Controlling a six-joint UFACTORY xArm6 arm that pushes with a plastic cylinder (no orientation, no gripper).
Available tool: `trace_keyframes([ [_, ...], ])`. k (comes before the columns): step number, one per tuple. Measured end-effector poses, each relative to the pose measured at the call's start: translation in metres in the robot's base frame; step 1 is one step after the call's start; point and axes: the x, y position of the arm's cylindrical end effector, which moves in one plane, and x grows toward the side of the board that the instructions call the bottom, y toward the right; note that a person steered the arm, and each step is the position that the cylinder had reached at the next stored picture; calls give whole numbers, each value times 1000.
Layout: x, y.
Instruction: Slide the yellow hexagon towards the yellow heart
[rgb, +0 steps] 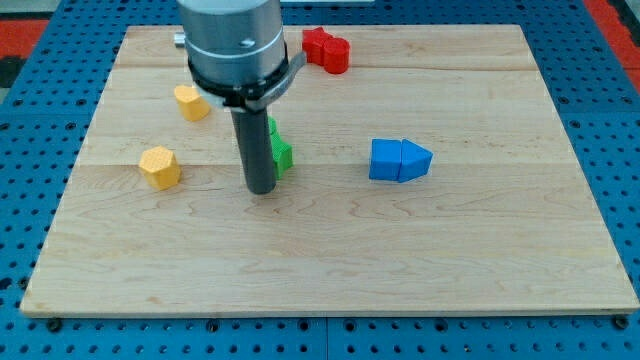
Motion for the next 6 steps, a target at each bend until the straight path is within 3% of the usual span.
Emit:
trace_keyframes([
  [1, 44, -81],
  [2, 10, -136],
  [4, -76, -83],
  [6, -50, -21],
])
